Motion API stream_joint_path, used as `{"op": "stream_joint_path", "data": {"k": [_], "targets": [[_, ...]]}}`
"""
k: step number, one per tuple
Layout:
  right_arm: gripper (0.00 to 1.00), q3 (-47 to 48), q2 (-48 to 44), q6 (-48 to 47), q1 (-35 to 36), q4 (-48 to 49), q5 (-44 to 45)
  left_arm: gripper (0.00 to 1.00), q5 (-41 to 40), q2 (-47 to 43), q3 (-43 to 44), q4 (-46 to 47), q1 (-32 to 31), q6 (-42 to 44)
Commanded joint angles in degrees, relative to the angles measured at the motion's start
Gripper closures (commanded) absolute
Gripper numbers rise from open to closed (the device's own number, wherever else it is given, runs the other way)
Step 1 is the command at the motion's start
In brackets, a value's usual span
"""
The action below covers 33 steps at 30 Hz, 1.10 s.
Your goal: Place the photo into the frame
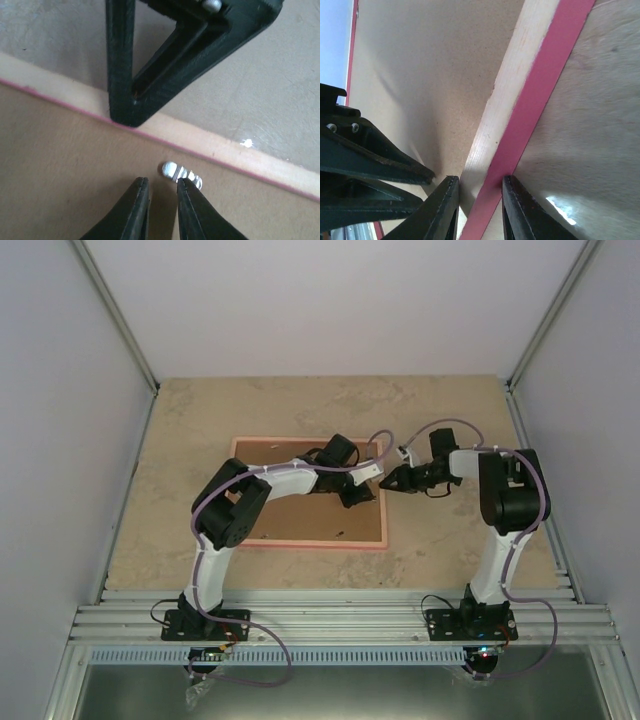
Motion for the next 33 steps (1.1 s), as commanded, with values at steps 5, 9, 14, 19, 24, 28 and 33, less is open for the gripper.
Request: {"op": "stream_joint_path", "data": {"k": [5,9,14,19,24,28,33], "targets": [[0.76,-2.79,1.48,-0.47,2.44,-0.96,4.66,0.85,0.7,1.23,-1.04,-1.12,-2.18,4.05],[0.8,-2.71,1.76,-0.47,2.44,-1.08,4.75,0.88,-0.51,2.18,-1.63,-2.32,-2.14,4.09],[0.85,-2.85,1.81,-0.65,2.44,-0.83,4.8,0.9,-0.23,0.23,-4.81,-2.0,-2.14,3.88],[0.9,-3.17,1.6,-0.92,2.44,-0.61,5.22,0.8,3.7,-5.14,-8.25,0.25,-2.08,4.19],[0.93,-3.22,1.55,-1.09,2.44,-0.43,5.65,0.76,3.08,-7.27,-9.68,2.76,-1.96,4.23],[0.94,-3.13,1.62,-1.24,2.57,-0.6,5.63,0.74,1.67,-6.67,-9.95,3.37,-1.98,5.21],[0.94,-3.39,1.52,-1.41,2.92,-0.43,5.56,0.74,-1.85,-5.63,-7.86,4.54,-1.97,6.28]]}}
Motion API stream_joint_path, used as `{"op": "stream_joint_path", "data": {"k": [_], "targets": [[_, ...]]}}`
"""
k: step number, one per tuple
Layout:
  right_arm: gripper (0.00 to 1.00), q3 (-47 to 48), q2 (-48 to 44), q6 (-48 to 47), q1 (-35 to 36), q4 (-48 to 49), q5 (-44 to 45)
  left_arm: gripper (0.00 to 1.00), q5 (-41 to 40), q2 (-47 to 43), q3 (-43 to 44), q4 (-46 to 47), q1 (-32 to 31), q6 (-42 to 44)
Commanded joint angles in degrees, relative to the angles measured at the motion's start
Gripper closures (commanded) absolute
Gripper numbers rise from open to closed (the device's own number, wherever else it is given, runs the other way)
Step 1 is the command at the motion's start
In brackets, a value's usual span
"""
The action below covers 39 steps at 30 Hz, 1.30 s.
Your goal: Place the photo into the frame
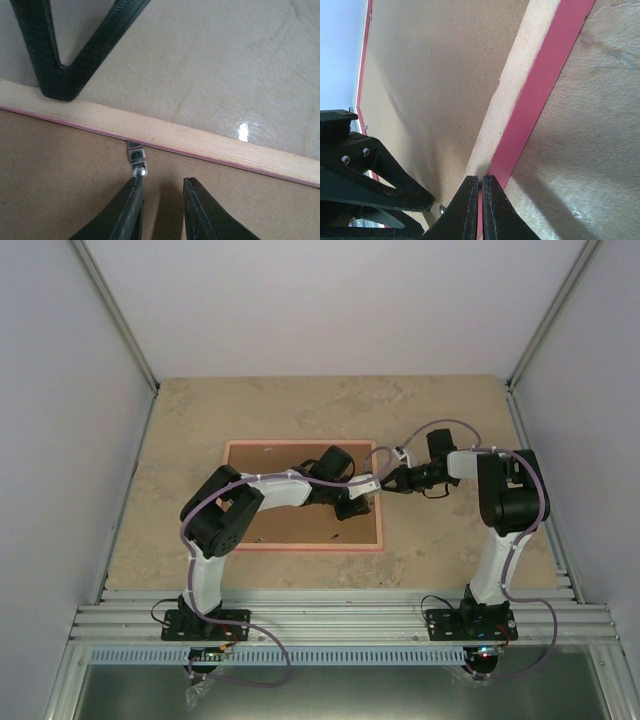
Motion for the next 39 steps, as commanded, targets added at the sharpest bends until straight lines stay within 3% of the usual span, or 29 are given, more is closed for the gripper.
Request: {"op": "stream_joint_path", "data": {"k": [1,10,17,26,33,39], "targets": [[0.94,-2.35,2.02,-1.71,1.48,-1.85,7.67,0.74,-3.6,0.57,2.21,1.2,-0.11,2.11],[0.95,-2.18,2.1,-1.75,1.61,-1.95,7.74,0.71,0.78,5.12,5.92,-5.75,-0.26,8.17],[0.96,-2.0,2.31,-1.51,1.61,-1.76,8.19,0.86,2.62,7.45,7.55,-11.35,-0.58,14.32],[0.96,-1.9,2.37,-1.4,1.66,-1.72,8.53,0.9,0.44,7.93,8.02,-11.96,-0.63,17.23],[0.97,-1.82,1.7,-1.58,1.1,-1.88,9.37,0.61,2.5,0.63,10.55,-12.77,2.19,10.97],[0.96,-2.1,-0.17,-2.0,-0.54,-1.69,8.52,0.57,2.23,-11.56,-1.87,-16.1,5.23,15.21]]}}
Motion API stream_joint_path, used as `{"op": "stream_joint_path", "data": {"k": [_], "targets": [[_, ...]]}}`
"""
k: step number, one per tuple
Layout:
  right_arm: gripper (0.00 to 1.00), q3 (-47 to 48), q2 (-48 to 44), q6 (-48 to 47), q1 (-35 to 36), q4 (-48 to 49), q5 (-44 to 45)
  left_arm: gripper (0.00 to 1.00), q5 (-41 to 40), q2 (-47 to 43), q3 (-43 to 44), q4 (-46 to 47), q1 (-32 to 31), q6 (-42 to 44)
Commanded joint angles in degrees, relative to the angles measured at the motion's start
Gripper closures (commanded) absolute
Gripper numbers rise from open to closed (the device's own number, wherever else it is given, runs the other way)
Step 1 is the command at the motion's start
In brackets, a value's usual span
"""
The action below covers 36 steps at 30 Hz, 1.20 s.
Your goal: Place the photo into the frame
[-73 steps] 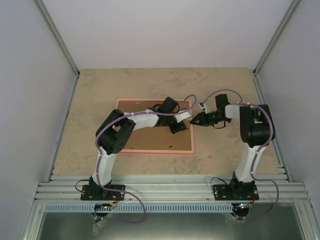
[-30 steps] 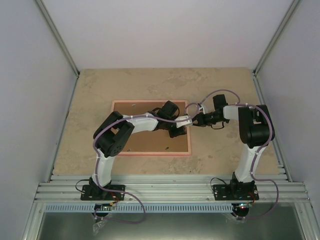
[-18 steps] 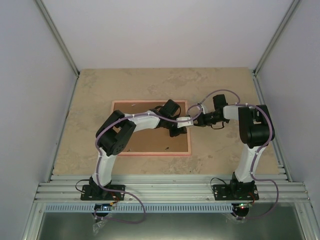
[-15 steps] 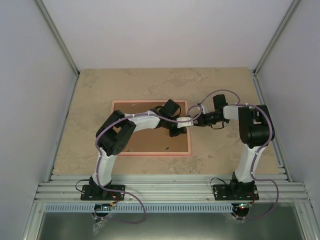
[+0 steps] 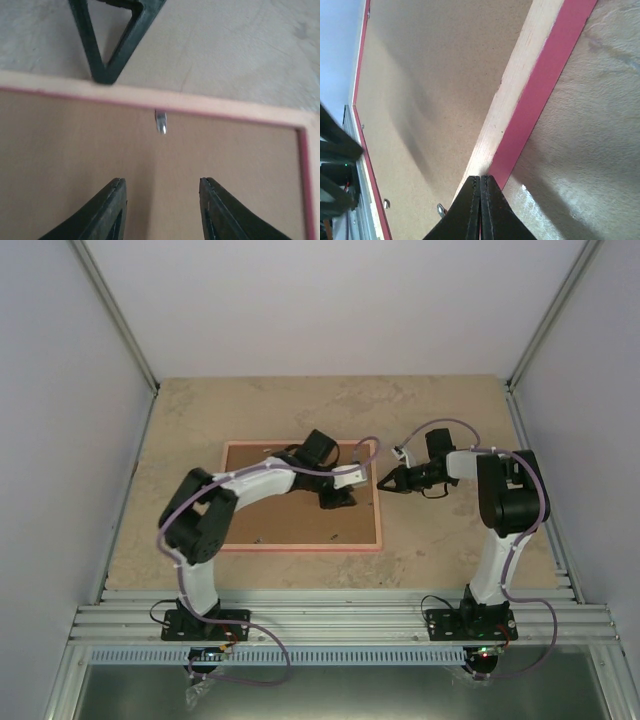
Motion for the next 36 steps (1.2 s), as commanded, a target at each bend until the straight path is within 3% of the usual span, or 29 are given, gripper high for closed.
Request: {"op": "stream_joint_path", "data": {"k": [1,7,12,17,22,27,36], "targets": [[0.93,-2.26,-0.32,-1.83,-1.02,-1.57,7.1,0.56,0.92,-10.21,-9.18,-5.22,1.94,3.59],[0.55,-4.96,-7.32,-7.13,-1.26,-0.57,1.35,0.4,-2.01,-21.73,-25.77,-7.19,2.39,8.0],[0.32,-7.76,-15.87,-19.04,-0.6,-0.69,-1.01,0.37,-4.36,-28.54,-33.0,-5.27,2.39,6.92],[0.29,-8.88,-19.62,-35.72,5.38,-4.62,-2.23,0.37,-5.68,-31.81,-35.98,-2.83,2.39,5.92],[0.32,-10.57,-21.23,-45.6,14.78,-6.52,-0.77,0.4,-6.61,-32.79,-37.48,-2.19,2.39,5.59],[0.33,-11.69,-20.45,-48.78,22.03,-5.92,1.54,0.42,-7.71,-33.55,-39.88,0.74,2.39,4.48],[0.26,-13.85,-19.79,-47.65,31.08,-1.87,15.73,0.52,-8.18,-32.84,-41.47,2.57,2.37,5.17]]}}
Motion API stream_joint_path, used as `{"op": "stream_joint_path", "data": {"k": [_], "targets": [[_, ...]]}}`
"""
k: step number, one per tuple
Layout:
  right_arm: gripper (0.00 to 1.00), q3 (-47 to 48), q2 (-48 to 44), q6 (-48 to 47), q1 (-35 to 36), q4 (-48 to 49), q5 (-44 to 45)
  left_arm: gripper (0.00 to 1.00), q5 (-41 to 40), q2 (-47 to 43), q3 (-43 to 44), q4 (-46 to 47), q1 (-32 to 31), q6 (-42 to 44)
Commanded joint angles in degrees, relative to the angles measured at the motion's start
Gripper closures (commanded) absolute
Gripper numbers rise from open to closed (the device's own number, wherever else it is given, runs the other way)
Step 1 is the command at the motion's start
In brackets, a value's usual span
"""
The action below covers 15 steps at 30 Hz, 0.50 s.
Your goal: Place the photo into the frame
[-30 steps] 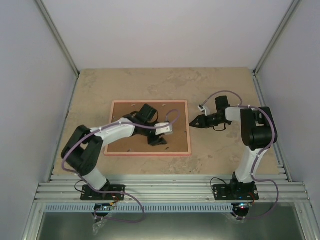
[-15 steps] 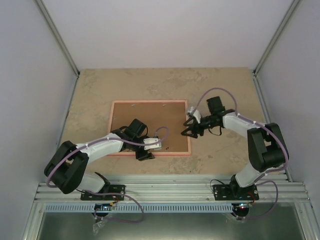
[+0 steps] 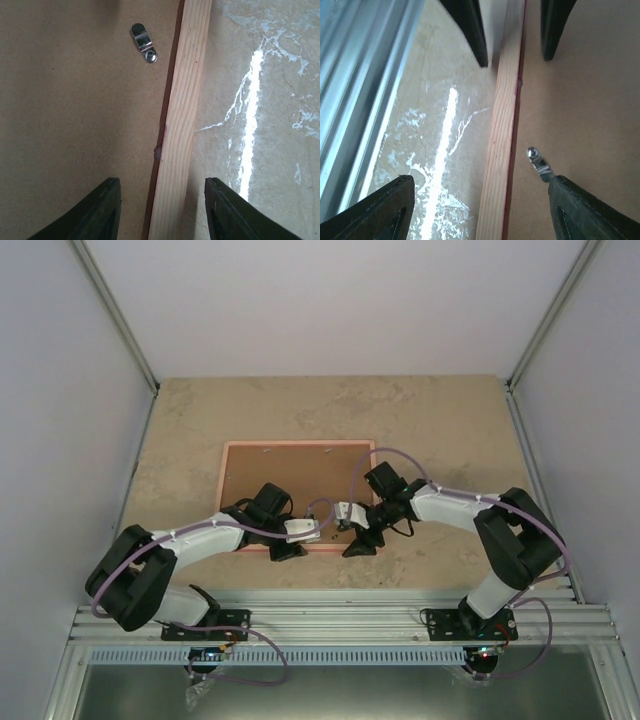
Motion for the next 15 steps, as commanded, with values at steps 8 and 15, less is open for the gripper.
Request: {"op": "stream_joint_path", "data": {"k": [8,15], "targets": [[0.26,-8.06,-2.55,1.91,5.74,14.03,20.9,0.6,-1.48,-3.97,-4.94,-0.72,0.01,3.36],[0.26,-10.25,-3.8,-2.84,7.82,15.84,23.03,0.6,0.15,-3.07,-4.77,0.13,1.01,1.17]]}}
